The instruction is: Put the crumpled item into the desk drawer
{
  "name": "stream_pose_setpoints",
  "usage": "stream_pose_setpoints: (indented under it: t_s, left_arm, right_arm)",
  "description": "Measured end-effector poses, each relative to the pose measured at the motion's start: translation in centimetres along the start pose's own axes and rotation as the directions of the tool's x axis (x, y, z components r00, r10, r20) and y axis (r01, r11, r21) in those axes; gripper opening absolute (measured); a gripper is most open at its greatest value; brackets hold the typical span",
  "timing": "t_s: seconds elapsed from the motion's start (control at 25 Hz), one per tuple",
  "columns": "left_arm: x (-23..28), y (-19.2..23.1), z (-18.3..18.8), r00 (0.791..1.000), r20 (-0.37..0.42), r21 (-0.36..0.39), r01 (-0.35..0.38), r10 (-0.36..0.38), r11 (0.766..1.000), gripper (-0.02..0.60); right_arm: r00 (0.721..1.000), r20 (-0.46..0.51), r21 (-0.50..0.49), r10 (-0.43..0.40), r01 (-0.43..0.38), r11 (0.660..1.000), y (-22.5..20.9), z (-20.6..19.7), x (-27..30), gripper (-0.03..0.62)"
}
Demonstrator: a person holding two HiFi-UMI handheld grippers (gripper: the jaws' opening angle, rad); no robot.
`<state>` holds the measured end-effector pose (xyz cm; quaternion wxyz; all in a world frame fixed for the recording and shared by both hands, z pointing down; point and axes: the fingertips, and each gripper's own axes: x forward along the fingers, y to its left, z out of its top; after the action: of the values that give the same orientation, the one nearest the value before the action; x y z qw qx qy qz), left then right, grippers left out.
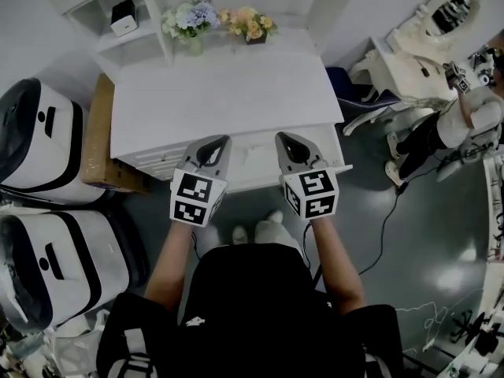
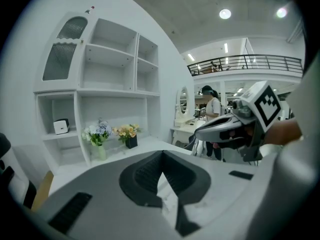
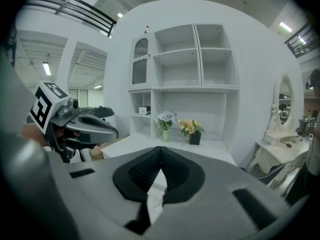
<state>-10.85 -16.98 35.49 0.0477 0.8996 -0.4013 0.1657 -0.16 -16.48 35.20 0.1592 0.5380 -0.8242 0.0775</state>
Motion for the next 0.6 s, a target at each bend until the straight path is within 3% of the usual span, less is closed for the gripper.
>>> stream_pose_setpoints:
  t_s: [0.6]
  left_arm:
    - [-2.5,-0.1,6.4,0.991,0.133,0.070,-0.033,0.023,0.997,0.006]
  right_arm:
    - [0.997,0.069,-0.018,-0.029,0.030,0.999,-0.6,4.2,-1.7,-0.005]
